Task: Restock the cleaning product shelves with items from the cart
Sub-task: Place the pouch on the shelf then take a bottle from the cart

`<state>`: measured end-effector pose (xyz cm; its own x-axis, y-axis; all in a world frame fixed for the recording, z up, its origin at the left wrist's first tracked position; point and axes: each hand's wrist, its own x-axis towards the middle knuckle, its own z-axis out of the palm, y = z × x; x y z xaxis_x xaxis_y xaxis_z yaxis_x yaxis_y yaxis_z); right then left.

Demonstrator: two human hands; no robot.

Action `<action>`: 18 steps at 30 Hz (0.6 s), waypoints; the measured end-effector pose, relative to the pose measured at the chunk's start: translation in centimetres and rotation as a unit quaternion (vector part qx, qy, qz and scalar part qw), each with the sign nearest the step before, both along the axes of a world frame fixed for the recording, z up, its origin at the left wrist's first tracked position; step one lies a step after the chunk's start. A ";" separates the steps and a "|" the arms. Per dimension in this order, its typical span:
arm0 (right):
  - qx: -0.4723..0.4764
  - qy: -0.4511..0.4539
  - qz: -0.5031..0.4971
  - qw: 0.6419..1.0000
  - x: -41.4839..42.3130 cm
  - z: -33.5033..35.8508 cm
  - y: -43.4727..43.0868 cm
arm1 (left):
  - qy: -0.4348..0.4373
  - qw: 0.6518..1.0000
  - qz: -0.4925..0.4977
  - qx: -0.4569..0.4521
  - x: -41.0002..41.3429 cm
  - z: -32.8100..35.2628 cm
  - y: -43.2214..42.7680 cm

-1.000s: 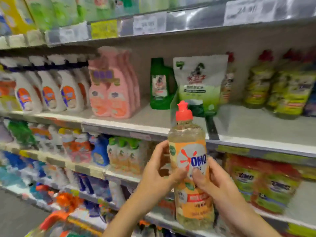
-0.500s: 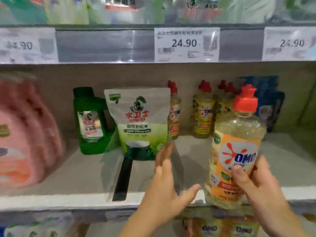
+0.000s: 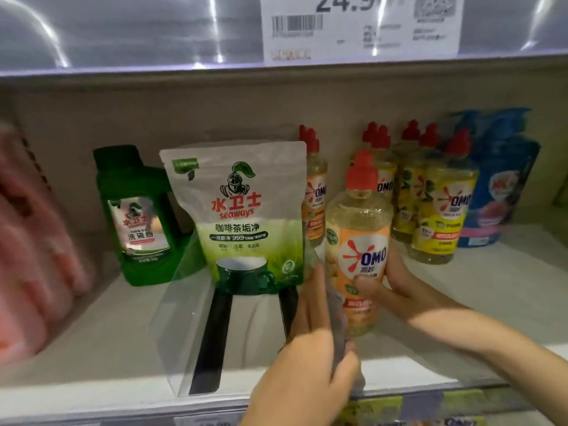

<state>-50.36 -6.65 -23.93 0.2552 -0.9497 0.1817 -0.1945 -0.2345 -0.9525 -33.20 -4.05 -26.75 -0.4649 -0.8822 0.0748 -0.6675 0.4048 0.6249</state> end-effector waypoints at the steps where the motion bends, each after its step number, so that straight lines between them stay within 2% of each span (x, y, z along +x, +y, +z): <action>1: -0.009 0.015 0.002 1.000 0.0 0.1 -0.6 | -0.001 1.000 -0.006 -0.003 0.0 0.0 0.1; 6: -0.007 0.025 -0.002 1.000 0.7 0.0 -4.4 | 0.027 1.000 0.013 0.008 -0.1 -0.6 -0.2; 12: -0.028 0.088 -0.057 0.994 1.6 0.1 -8.7 | 0.075 0.997 0.020 -0.014 0.0 -0.9 -0.1; 18: 0.006 0.120 -0.061 0.991 2.3 0.1 -11.6 | 0.072 0.997 0.013 -0.026 0.1 -1.4 -0.2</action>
